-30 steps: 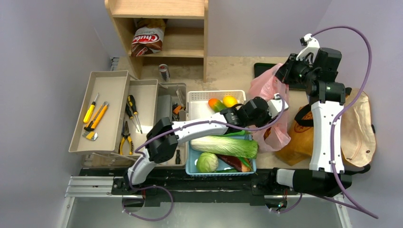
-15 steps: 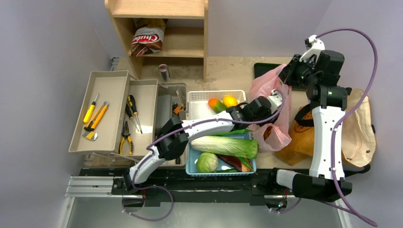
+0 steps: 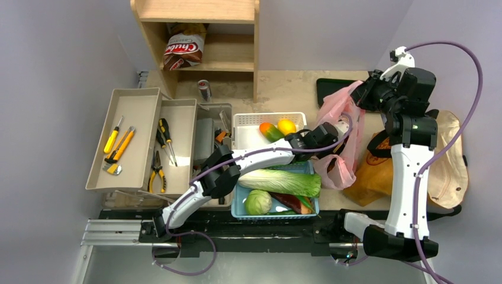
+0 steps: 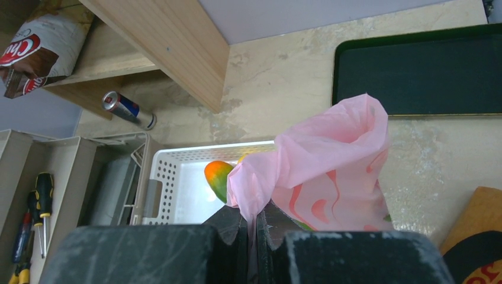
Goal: Untie the knot of the grocery bags and take out the mixed food
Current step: Pick up the fake vegetable from the takeout bag.
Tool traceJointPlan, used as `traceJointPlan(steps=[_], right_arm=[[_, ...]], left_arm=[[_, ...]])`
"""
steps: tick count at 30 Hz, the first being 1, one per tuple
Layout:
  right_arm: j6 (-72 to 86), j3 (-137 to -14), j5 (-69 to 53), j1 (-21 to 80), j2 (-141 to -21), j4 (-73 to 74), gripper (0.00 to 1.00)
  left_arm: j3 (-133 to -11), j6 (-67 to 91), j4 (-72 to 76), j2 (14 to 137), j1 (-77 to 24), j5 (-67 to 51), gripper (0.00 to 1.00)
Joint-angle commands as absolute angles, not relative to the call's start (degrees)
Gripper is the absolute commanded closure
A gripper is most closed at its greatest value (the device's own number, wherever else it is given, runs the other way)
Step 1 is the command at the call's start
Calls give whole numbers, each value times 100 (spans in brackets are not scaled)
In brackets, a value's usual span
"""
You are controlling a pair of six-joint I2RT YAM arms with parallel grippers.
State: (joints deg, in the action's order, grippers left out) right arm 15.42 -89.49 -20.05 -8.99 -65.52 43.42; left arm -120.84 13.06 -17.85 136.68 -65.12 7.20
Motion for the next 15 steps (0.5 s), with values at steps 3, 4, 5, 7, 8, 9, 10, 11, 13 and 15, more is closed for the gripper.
traceJointPlan(steps=[3, 4, 5, 7, 8, 9, 10, 11, 13, 15], right_arm=[[1758, -9026, -2028, -896, -6302, 4104, 100], [1758, -8996, -2054, -894, -6290, 4112, 100], [1751, -8972, -2087, -896, -6265, 4113, 100], [1725, -8919, -2100, -894, -6258, 4122, 100], [1709, -8906, -2082, -892, -6262, 4130, 100], [1687, -8897, -2044, -896, -6258, 4131, 100], [1657, -8897, -2006, -896, -6274, 4126, 100], [1642, -8893, -1978, -896, -6286, 4123, 100], [1607, -8863, -1969, -896, -6333, 4078, 100], [1531, -8872, -1907, -896, -6407, 4045, 100]], left_arm=[[-12871, 1654, -2280, 14284, -6460, 374, 25], [-12946, 1665, -2343, 14349, -6460, 372, 24], [-12981, 1699, -2364, 14399, -6460, 383, 22], [-12971, 1733, -2379, 14450, -6460, 406, 13], [-12968, 1746, -2393, 14457, -6460, 431, 10], [-12950, 1751, -2394, 14441, -6453, 434, 14], [-12924, 1724, -2360, 14411, -6438, 381, 27], [-12870, 1707, -2271, 14319, -6416, 318, 40], [-12721, 1701, -2034, 14060, -6382, 283, 67], [-12425, 1565, -1539, 13663, -6381, 218, 79]])
